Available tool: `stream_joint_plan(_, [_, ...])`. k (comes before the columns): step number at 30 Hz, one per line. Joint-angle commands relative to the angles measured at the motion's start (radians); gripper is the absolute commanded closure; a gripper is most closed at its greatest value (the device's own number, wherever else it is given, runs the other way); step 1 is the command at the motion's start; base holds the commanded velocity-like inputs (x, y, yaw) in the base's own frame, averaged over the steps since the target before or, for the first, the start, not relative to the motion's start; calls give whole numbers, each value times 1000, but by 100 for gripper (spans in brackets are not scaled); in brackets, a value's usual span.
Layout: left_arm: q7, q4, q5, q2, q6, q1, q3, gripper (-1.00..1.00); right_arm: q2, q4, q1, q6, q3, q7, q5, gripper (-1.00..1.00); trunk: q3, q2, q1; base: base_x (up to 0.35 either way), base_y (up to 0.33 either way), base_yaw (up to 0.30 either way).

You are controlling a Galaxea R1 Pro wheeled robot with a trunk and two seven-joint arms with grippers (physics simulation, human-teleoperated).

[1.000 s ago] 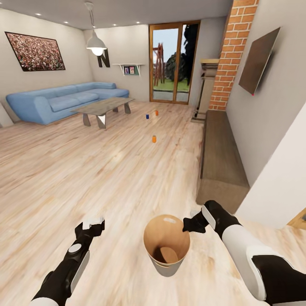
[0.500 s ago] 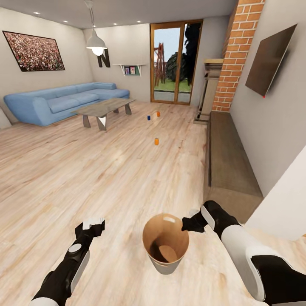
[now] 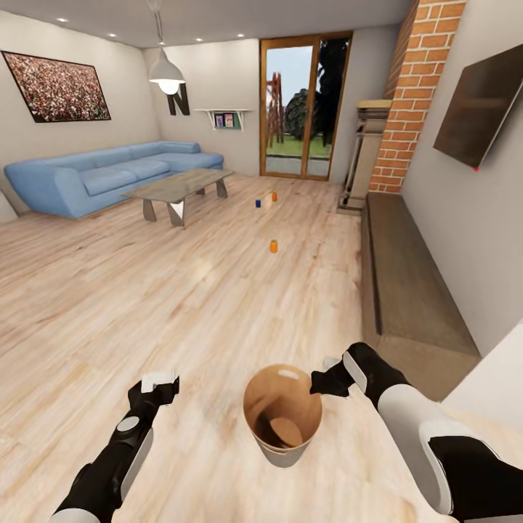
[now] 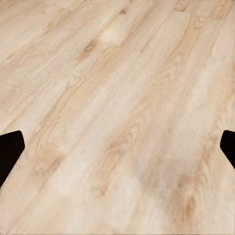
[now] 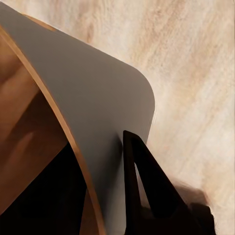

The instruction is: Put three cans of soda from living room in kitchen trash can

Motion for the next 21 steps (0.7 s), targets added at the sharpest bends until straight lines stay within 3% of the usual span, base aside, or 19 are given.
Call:
stream_joint_plan(1, [0,0,0,0,0,0,0,-100,0,0,0,3,-4,3,-30,100,0,0,0,268,185,0])
stream_joint_plan(21, [0,0,0,0,0,0,0,-100,6,-1,-1,3,-4,3,-30,100,0,0,0,268,187,0])
